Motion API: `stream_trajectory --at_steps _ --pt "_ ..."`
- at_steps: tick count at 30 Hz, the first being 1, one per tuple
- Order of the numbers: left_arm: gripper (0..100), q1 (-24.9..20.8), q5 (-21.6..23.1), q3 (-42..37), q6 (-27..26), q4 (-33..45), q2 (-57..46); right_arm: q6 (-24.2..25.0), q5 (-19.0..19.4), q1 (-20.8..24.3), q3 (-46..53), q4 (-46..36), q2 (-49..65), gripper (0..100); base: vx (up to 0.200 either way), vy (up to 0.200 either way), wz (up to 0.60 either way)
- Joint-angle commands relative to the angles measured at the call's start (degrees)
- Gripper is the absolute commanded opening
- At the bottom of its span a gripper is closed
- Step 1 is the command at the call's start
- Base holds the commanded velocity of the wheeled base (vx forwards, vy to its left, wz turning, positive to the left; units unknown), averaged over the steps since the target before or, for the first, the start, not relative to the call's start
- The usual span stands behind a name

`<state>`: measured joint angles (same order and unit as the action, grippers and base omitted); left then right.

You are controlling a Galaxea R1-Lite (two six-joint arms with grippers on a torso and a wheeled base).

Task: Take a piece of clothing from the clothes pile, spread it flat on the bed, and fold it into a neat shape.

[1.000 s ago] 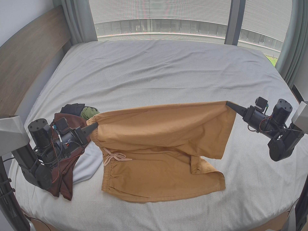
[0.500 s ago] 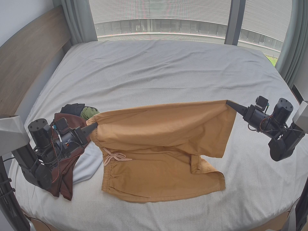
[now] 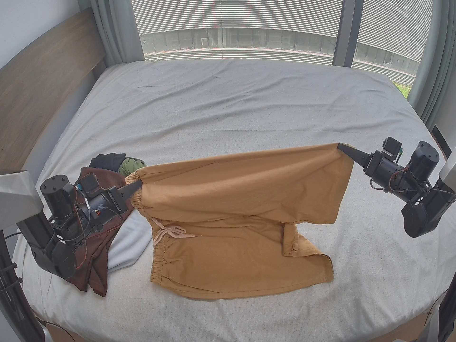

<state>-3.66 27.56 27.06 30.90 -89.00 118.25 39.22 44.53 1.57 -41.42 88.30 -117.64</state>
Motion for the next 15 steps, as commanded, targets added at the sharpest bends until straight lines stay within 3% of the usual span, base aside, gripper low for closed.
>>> stream_trajectory --at_steps 1,15 --pt "0 0.05 -0.05 0.01 0.03 -0.12 0.14 -0.02 0.03 -0.34 -0.32 0.03 0.22 0 0.000 0.000 0.00" --pt "0 -0.03 -0.14 0.45 0.03 -0.12 -0.39 -0.11 -0.15 0.10 -0.59 0.03 0.13 0 0.000 0.000 0.00"
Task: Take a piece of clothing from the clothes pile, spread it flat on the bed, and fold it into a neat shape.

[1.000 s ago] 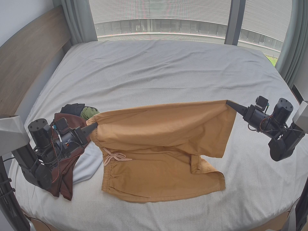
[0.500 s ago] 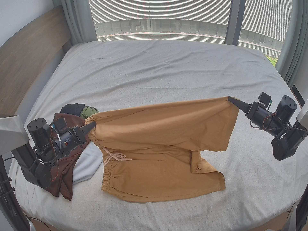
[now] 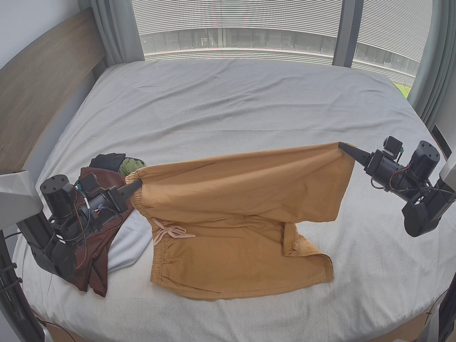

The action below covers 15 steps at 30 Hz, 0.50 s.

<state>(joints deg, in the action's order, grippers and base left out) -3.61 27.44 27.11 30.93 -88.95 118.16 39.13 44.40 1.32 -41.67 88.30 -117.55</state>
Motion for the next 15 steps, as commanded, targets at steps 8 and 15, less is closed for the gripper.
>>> stream_trajectory --at_steps 8,15 --pt "0 -0.26 -0.46 2.60 0.19 -0.17 1.63 -0.02 -0.10 0.97 -7.73 -0.23 -4.61 0 0.000 0.000 0.00" --pt "0 -0.52 -4.59 9.19 0.10 -0.17 7.78 -0.02 -0.10 0.79 -13.44 -0.49 -10.85 0 0.000 0.000 0.00"
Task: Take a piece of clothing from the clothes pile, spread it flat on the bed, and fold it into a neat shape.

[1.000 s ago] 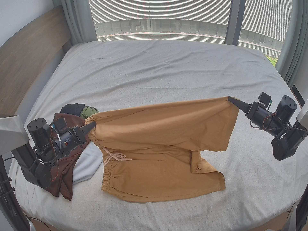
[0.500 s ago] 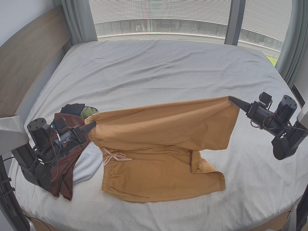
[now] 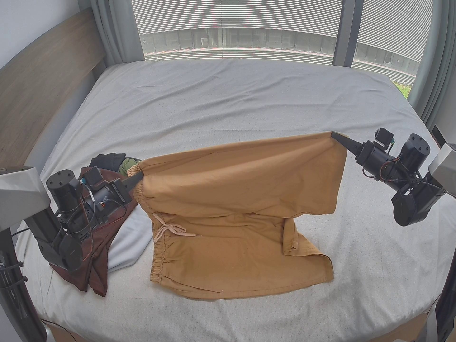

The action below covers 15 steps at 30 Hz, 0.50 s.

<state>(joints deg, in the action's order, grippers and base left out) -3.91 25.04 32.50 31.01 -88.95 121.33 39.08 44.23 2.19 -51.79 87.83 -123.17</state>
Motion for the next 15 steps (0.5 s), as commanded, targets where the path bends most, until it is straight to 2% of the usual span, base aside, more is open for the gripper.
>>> stream_trajectory --at_steps 1,15 --pt "0 -0.31 -3.24 5.29 0.01 -0.17 5.67 0.03 -0.02 -0.26 -4.29 -0.03 -6.46 0 0.000 0.000 0.00" --pt "0 -1.27 -6.23 14.43 0.19 -0.08 13.32 1.52 -1.42 -0.44 -18.09 -0.12 -17.36 0 0.000 0.000 0.00"
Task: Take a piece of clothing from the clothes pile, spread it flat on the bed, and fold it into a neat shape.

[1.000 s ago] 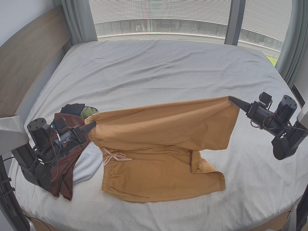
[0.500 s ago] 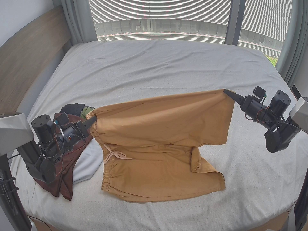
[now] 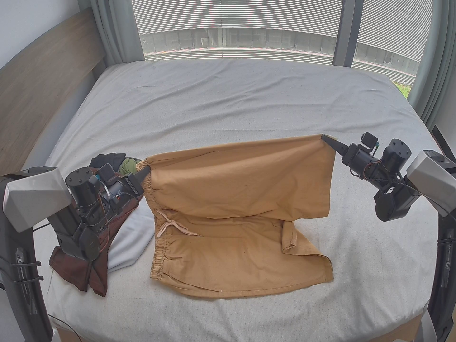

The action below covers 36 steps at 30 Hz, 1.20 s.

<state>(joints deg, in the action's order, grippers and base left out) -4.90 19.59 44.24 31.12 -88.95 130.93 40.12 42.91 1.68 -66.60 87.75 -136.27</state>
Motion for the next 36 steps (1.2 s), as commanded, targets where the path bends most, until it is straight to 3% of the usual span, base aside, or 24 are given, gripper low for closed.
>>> stream_trajectory --at_steps 1,14,33,34,35,36 --pt "0 -0.28 -1.31 3.57 0.17 -0.08 4.34 0.66 -0.11 0.16 -4.24 -0.12 -4.97 0 0.000 0.000 0.00" --pt "0 -0.28 -3.15 9.37 1.57 -0.08 7.50 0.66 -0.11 0.16 -14.70 -5.13 -10.86 0 0.000 0.000 0.00" --pt "0 -0.11 -3.07 12.54 3.95 0.01 9.52 0.66 -0.28 0.16 -19.62 -6.80 -13.67 0 0.000 0.000 0.00" --pt "100 -0.02 -3.07 12.54 4.30 0.01 9.52 0.66 -0.28 0.16 -20.15 -7.06 -13.94 0 0.000 0.000 0.00" --pt "100 -0.02 -3.07 12.89 4.82 0.01 9.52 0.66 -0.28 0.16 -21.21 -7.50 -14.38 0 0.000 0.000 0.00" --pt "100 -0.02 -3.07 12.89 4.82 0.01 9.52 0.66 -0.28 0.16 -21.21 -7.50 -14.38 100 0.000 0.000 0.00"
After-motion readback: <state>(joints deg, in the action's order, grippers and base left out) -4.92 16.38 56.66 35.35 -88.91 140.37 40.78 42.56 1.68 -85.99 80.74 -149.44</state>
